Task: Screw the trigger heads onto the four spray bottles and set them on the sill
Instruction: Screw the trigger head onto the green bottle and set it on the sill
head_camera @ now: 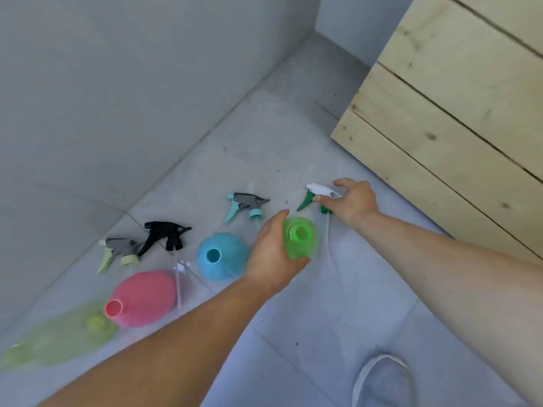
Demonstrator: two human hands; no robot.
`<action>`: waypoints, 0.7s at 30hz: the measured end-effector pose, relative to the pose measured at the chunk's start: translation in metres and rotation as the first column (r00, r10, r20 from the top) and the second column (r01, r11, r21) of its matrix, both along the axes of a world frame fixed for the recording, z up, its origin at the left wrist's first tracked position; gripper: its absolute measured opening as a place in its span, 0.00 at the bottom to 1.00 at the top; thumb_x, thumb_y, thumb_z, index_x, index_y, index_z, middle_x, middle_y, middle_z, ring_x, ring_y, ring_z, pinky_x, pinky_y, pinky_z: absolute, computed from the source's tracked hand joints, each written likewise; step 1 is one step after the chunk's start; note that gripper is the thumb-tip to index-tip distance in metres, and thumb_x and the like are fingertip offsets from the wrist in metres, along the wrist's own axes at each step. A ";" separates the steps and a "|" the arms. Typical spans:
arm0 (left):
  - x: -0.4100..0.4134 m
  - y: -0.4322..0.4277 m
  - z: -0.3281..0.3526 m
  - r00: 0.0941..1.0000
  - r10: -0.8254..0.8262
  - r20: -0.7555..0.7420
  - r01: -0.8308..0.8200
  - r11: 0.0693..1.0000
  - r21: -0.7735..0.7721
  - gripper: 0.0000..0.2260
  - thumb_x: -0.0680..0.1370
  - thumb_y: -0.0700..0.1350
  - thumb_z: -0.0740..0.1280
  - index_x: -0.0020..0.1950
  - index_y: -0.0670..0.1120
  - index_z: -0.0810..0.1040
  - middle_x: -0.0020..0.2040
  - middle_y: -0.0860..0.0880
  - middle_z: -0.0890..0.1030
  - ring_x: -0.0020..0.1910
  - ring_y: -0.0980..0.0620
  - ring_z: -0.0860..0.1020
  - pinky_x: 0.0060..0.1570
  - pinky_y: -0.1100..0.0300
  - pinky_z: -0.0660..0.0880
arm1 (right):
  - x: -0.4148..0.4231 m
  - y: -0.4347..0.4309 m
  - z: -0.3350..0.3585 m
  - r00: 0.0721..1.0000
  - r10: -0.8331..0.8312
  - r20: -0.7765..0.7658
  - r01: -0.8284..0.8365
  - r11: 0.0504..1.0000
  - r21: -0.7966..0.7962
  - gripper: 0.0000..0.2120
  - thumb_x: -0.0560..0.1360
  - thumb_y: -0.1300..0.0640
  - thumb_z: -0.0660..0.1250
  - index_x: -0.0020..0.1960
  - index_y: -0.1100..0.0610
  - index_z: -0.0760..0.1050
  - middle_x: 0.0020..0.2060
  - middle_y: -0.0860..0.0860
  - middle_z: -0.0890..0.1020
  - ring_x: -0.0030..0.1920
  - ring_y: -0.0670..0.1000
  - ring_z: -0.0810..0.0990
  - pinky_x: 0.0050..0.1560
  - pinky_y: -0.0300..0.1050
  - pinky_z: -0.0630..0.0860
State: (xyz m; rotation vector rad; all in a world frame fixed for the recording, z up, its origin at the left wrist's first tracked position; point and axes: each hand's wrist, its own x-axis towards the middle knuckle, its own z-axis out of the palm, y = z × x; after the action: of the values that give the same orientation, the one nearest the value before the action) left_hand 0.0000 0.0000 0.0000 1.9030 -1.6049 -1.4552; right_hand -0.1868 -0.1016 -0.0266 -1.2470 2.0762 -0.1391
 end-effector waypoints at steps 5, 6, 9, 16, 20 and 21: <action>0.003 0.001 -0.008 1.000 0.004 0.011 -0.004 0.998 -0.062 0.41 0.70 0.45 0.81 0.79 0.45 0.66 0.75 0.46 0.72 0.75 0.47 0.70 0.71 0.62 0.63 | 0.001 -0.016 -0.007 1.000 0.012 0.004 -0.013 0.999 0.045 0.21 0.68 0.45 0.77 0.55 0.56 0.80 0.55 0.55 0.80 0.55 0.56 0.79 0.47 0.44 0.72; 0.002 0.001 -0.008 1.000 0.007 0.011 -0.007 0.998 -0.060 0.41 0.70 0.45 0.81 0.79 0.46 0.66 0.75 0.46 0.72 0.75 0.47 0.70 0.71 0.62 0.63 | 0.002 -0.017 -0.006 1.000 0.010 0.011 -0.011 0.999 0.053 0.20 0.68 0.46 0.78 0.53 0.57 0.80 0.51 0.54 0.81 0.52 0.55 0.79 0.44 0.43 0.70; 0.003 0.004 -0.005 1.000 0.001 0.013 0.000 0.998 -0.067 0.41 0.70 0.46 0.81 0.78 0.47 0.66 0.75 0.47 0.72 0.74 0.48 0.70 0.70 0.62 0.64 | 0.003 -0.016 -0.005 0.998 -0.014 0.057 0.011 0.998 0.054 0.16 0.67 0.49 0.79 0.47 0.57 0.79 0.45 0.54 0.81 0.46 0.54 0.78 0.43 0.44 0.72; 0.008 0.016 0.009 0.999 -0.050 0.007 0.050 0.996 -0.069 0.39 0.70 0.49 0.81 0.77 0.49 0.66 0.73 0.50 0.73 0.72 0.49 0.72 0.66 0.63 0.67 | 0.000 -0.007 0.012 0.949 -0.016 0.315 -0.007 0.998 0.070 0.14 0.68 0.57 0.80 0.41 0.58 0.75 0.40 0.58 0.80 0.40 0.55 0.79 0.46 0.53 0.81; 0.005 0.025 0.035 0.996 -0.091 -0.018 0.088 0.990 -0.105 0.38 0.69 0.52 0.81 0.75 0.52 0.67 0.71 0.52 0.72 0.70 0.51 0.73 0.67 0.61 0.69 | -0.009 -0.003 0.061 0.889 0.005 0.458 -0.019 0.999 0.027 0.11 0.73 0.60 0.76 0.52 0.61 0.80 0.47 0.59 0.85 0.45 0.53 0.83 0.44 0.45 0.83; 0.004 0.028 0.043 0.995 -0.097 -0.029 0.093 0.989 -0.116 0.37 0.69 0.53 0.81 0.74 0.53 0.68 0.70 0.52 0.72 0.68 0.51 0.74 0.66 0.62 0.70 | -0.009 -0.004 0.077 0.884 0.036 0.467 -0.041 0.999 0.000 0.12 0.74 0.60 0.75 0.55 0.62 0.81 0.48 0.59 0.85 0.45 0.53 0.83 0.42 0.43 0.83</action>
State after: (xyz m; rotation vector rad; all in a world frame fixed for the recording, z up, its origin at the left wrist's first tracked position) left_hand 0.0040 0.0276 0.0431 1.7519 -1.7456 -1.3910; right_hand -0.1963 -0.1055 0.0508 -1.1155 1.6300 -0.3743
